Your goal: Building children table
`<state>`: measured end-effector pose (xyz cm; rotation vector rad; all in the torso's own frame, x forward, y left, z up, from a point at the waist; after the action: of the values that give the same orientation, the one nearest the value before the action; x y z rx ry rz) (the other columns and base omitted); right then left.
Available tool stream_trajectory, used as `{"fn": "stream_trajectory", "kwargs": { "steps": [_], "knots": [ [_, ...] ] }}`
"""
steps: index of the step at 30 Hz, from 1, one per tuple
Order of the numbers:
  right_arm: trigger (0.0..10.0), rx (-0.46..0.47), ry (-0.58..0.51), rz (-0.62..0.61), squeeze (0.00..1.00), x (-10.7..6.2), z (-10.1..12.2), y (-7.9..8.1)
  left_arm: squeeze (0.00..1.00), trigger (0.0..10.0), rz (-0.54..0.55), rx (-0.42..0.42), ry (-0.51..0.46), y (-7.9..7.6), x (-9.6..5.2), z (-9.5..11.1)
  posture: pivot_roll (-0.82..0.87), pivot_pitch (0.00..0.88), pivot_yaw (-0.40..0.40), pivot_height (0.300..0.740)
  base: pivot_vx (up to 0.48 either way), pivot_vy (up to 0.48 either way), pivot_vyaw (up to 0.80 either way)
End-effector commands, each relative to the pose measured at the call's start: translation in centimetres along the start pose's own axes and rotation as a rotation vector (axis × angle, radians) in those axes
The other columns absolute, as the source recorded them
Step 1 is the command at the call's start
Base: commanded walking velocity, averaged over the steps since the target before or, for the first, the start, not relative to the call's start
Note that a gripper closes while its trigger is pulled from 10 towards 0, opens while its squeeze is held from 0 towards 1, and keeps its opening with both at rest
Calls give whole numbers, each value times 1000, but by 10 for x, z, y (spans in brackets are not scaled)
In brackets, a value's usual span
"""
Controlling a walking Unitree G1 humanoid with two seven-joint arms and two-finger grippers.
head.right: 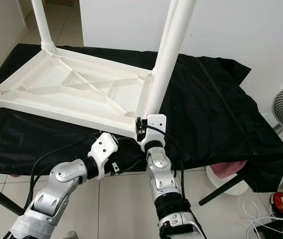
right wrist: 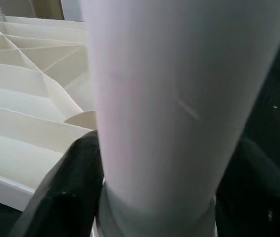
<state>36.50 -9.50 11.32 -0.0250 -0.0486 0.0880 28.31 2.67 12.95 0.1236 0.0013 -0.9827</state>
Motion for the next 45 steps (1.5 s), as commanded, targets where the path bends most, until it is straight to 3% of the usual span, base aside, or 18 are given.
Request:
{"fn": "stream_trajectory", "kwargs": {
  "steps": [1,9,10,11,12,19,27,31,32,33,34,45],
  "knots": [
    [10000,8,21,27,1000,-4,-7,-8,0,10000,69,-1,-6,4,2,0,41,9,-107,740,0,0,0],
    [10000,-56,-18,154,1000,-8,-3,-25,0,10000,74,1,-8,6,1,1,39,3,-106,740,0,0,0],
    [10000,-78,-14,239,820,-9,-4,-29,0,10000,74,1,-8,7,1,1,34,0,-102,740,0,0,0],
    [10000,-78,-14,239,820,-9,-4,-29,0,10000,74,1,-8,7,1,1,34,0,-102,740,0,0,0],
    [10000,-101,-18,277,0,-10,-4,-31,0,10000,73,3,-8,7,2,1,30,0,-98,740,0,0,0],
    [10000,-206,-24,448,0,-3,-2,-31,0,10000,55,10,-11,7,5,3,23,0,-88,740,0,0,0],
    [10000,-296,-11,590,0,18,6,-9,0,10000,64,19,-20,10,6,6,52,0,-97,740,0,0,0],
    [10000,-302,4,622,0,19,4,-5,0,10000,69,20,-21,10,6,7,55,0,-100,740,0,0,0],
    [4078,-304,11,641,0,18,3,-3,0,10000,73,20,-21,11,6,7,55,0,-100,740,0,0,0],
    [4078,-304,14,657,0,18,2,-1,0,10000,74,20,-22,11,6,7,55,0,-100,740,0,0,0],
    [0,-305,30,680,0,17,-2,0,0,10000,77,20,-22,11,5,6,55,0,-100,740,0,0,0],
    [0,-296,63,700,0,11,-14,-7,0,10000,83,18,-24,11,5,6,56,0,-112,740,0,0,0]
  ]
}}
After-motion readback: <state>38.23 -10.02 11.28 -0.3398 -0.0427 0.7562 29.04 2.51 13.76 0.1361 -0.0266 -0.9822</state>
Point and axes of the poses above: a point about 5 cm out from each wrist's last joint towards the gripper, its own x axis pointing out of the wrist towards the gripper, its own z axis along the axis of the wrist's last joint, y = z × x, the point moved 4 cm from there along x, pointing out of the wrist towards the gripper, and after that the axes turned 6 degrees about -x, right-handed, at the moved point
